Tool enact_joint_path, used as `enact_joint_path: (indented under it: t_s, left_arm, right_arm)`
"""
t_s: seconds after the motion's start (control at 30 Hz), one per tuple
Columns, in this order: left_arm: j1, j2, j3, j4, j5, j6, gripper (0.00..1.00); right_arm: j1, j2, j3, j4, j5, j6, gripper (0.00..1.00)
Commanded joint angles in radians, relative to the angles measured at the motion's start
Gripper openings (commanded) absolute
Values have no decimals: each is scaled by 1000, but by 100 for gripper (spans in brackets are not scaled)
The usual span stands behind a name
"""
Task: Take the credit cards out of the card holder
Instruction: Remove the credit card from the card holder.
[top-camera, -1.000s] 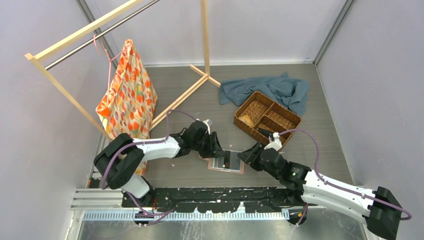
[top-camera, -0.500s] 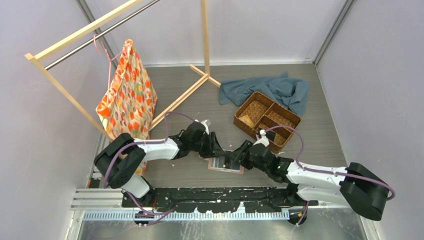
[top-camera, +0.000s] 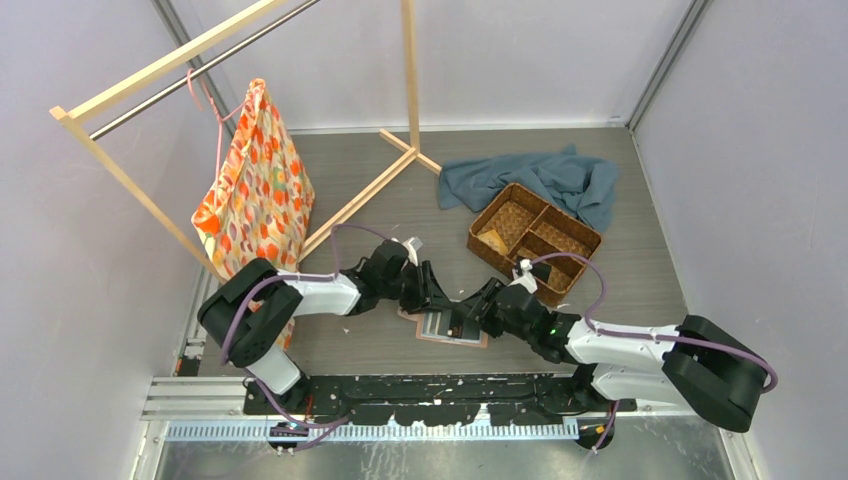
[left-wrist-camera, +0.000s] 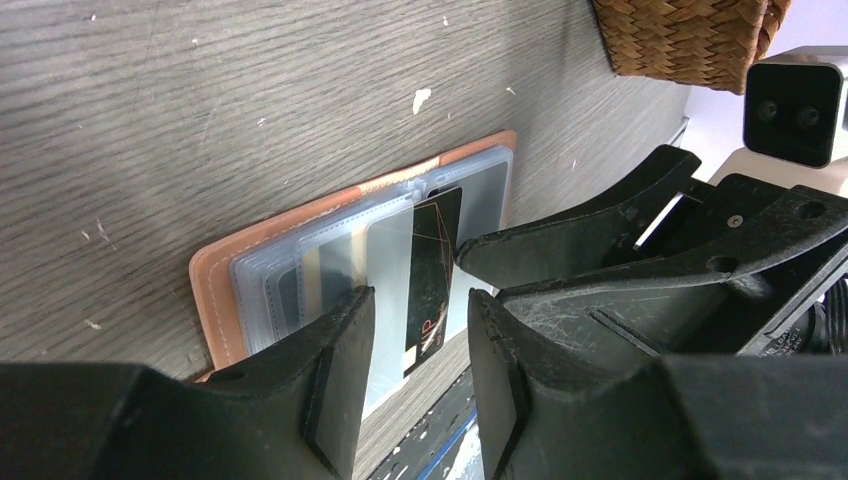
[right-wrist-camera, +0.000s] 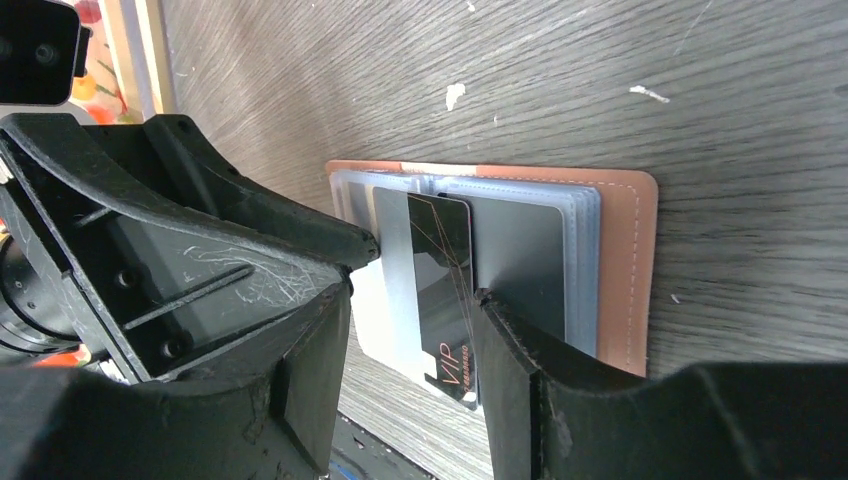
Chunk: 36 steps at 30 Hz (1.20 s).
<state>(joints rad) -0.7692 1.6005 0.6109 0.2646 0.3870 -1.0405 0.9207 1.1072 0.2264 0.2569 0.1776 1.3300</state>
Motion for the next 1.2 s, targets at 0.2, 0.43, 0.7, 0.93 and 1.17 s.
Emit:
enact_joint_path:
  t_s: [0.2,0.43,0.7,0.93,1.17]
  left_arm:
    - [11,101,-59,-174,-110,65,43]
    - [11,137,-53,-142,-73,65,42]
    - [10,192,-37,-101,-2,79,42]
    - [10,202,-35,-94,5,80,42]
    - [10,213,-26,-94,13,84,41]
  right_arm:
    - [-3,62,-12,-30,17,50,54]
    - [-4,50,-68,99,21,90,55]
    - [-3,-9,-142,205,29,124,55]
    - [-4,-108,-153,186,22,102,55]
    - [-4,-150,-140,156,1,62,55]
